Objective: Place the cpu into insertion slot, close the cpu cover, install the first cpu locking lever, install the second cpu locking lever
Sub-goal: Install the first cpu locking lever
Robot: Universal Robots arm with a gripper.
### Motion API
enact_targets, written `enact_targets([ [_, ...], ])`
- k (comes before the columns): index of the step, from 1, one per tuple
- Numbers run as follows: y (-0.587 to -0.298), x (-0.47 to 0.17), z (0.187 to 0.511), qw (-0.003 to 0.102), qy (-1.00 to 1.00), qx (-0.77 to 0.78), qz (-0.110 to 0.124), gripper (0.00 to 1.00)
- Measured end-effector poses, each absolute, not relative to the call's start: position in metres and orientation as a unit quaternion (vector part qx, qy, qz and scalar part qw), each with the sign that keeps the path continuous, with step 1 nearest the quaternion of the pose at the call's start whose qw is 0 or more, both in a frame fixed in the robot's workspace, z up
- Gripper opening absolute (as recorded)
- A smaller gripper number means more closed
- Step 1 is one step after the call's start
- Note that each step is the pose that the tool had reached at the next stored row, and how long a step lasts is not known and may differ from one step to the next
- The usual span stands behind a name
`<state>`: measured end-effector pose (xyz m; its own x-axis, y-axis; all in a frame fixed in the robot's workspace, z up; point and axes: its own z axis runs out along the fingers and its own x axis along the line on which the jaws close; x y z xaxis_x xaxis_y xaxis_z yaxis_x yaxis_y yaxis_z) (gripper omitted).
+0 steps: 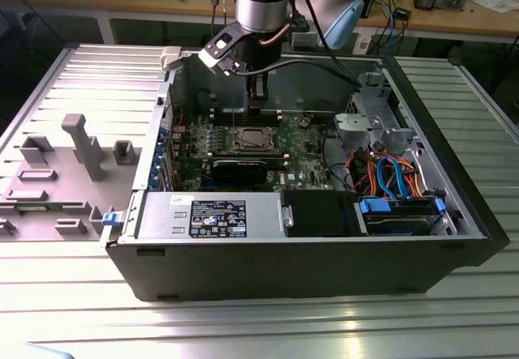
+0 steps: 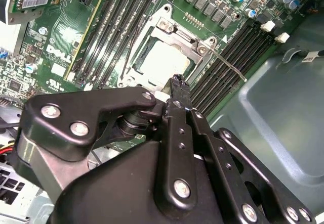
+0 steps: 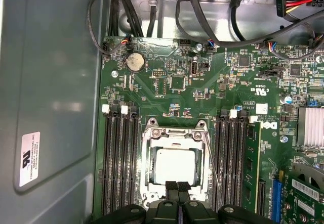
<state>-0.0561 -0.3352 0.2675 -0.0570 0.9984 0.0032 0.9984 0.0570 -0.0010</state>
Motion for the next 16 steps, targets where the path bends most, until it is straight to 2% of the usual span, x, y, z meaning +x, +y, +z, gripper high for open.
enact_targets([
  [16, -0.3371, -0.0604, 0.2675, 0.002, -0.727, -0.687, -0.001, 0.11],
])
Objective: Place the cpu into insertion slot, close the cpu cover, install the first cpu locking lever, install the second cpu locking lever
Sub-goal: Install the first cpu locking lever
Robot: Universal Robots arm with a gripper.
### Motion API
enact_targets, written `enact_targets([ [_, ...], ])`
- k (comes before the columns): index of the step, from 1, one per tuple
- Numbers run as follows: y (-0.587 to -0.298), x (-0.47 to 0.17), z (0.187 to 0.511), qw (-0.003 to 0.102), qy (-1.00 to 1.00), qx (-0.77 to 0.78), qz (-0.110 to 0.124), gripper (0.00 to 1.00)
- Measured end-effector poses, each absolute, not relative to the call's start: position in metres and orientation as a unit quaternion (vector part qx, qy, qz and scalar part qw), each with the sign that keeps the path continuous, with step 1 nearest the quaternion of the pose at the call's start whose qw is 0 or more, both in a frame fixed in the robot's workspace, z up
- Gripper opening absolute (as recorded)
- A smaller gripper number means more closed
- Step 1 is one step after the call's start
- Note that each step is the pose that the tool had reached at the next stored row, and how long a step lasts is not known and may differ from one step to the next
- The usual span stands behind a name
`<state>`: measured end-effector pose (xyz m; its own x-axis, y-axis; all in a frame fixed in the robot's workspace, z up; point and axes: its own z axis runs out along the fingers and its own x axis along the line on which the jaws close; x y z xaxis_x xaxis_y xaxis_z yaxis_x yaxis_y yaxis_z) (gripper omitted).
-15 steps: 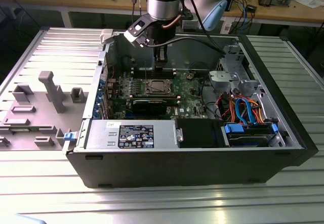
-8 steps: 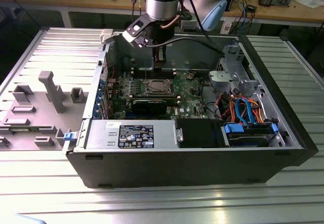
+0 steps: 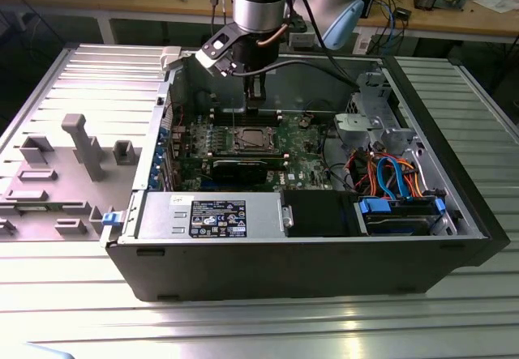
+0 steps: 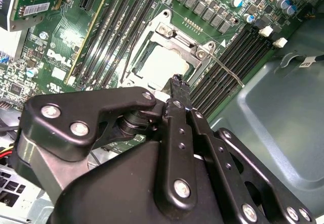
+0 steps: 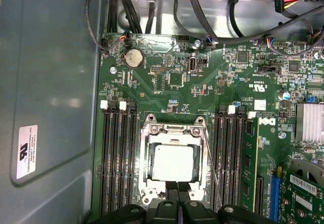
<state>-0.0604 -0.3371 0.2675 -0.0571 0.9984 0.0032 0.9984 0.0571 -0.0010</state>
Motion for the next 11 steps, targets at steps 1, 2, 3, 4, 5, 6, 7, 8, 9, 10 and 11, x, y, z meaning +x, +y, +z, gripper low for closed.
enact_targets([
  [1, -0.3371, -0.0604, 0.2675, 0.002, -0.727, -0.687, -0.001, 0.11],
  [2, -0.3371, -0.0604, 0.2675, 0.002, -0.727, -0.687, -0.001, 0.11],
  [3, -0.3371, -0.0604, 0.2675, 0.002, -0.727, -0.687, -0.001, 0.11],
  [4, -0.3371, -0.0604, 0.2675, 0.002, -0.727, -0.687, -0.001, 0.11],
  [5, -0.3371, -0.0604, 0.2675, 0.002, -0.727, -0.687, -0.001, 0.11],
  [6, -0.3371, -0.0604, 0.2675, 0.002, -0.727, -0.687, -0.001, 0.11],
  [7, -0.3372, -0.0606, 0.2675, 0.002, -0.727, -0.686, -0.001, 0.11],
  [8, -0.3372, -0.0608, 0.2675, 0.002, -0.729, -0.685, -0.001, 0.11],
  [9, -0.3372, -0.0609, 0.2675, 0.002, -0.732, -0.681, -0.001, 0.11],
  [10, -0.3372, -0.0609, 0.2675, 0.002, -0.737, -0.676, -0.001, 0.11],
  [11, -0.3372, -0.0609, 0.2675, 0.002, -0.741, -0.672, -0.001, 0.11],
])
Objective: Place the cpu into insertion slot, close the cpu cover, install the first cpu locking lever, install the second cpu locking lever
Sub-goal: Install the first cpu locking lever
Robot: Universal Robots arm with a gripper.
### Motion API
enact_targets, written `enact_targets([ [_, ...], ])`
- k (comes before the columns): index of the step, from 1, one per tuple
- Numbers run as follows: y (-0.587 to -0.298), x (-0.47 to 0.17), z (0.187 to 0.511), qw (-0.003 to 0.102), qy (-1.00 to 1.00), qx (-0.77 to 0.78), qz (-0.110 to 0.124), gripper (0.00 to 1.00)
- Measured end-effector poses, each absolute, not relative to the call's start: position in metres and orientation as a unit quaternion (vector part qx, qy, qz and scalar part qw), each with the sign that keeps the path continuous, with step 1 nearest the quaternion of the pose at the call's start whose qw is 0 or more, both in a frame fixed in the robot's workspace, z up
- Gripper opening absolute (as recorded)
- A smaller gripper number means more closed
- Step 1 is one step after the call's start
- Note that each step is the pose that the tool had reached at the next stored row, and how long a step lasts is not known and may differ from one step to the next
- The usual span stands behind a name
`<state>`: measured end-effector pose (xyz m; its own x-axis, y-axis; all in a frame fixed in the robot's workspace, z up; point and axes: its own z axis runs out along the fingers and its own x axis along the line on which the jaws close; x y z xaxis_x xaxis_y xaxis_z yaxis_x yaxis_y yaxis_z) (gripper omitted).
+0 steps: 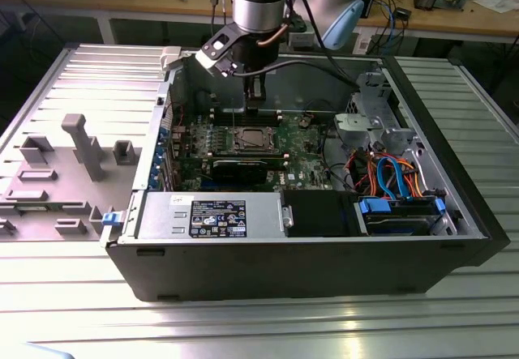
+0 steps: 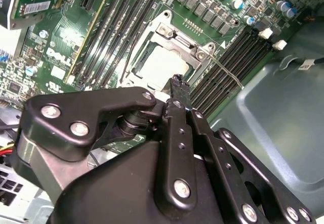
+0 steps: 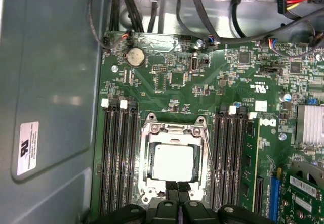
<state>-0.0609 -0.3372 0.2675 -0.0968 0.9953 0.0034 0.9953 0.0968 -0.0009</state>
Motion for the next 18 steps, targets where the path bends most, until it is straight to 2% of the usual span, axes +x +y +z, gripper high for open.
enact_targets([
  [18, -0.3373, -0.0610, 0.2669, 0.002, -0.828, -0.560, 0.000, 0.11],
])
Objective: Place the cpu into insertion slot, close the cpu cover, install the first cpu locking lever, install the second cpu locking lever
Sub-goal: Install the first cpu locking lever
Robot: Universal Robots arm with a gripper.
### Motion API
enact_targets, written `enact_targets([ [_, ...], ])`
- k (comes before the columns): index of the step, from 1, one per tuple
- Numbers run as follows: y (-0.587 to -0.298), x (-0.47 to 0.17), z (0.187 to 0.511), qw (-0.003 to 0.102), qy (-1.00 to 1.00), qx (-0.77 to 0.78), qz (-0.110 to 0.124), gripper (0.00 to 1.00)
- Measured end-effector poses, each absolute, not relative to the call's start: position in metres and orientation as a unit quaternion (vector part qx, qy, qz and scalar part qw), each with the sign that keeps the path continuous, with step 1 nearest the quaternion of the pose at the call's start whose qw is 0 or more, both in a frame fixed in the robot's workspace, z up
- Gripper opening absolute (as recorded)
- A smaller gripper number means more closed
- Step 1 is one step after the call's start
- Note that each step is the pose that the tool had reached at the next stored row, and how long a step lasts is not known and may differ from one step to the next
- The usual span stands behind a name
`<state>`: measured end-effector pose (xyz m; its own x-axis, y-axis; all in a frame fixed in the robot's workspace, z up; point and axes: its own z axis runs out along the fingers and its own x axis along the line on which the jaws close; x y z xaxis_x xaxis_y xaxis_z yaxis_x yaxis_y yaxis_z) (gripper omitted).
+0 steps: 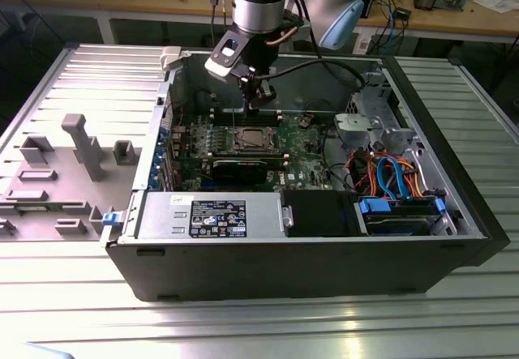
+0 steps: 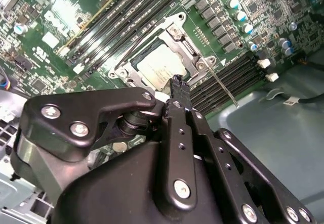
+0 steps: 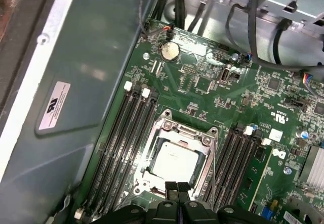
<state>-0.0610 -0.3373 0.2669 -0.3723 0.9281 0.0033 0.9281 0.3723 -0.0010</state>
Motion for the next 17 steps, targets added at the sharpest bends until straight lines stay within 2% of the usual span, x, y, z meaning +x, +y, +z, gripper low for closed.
enact_targets([
  [17, -0.3373, -0.0610, 0.2669, 0.002, -0.830, -0.558, -0.001, 0.11],
])
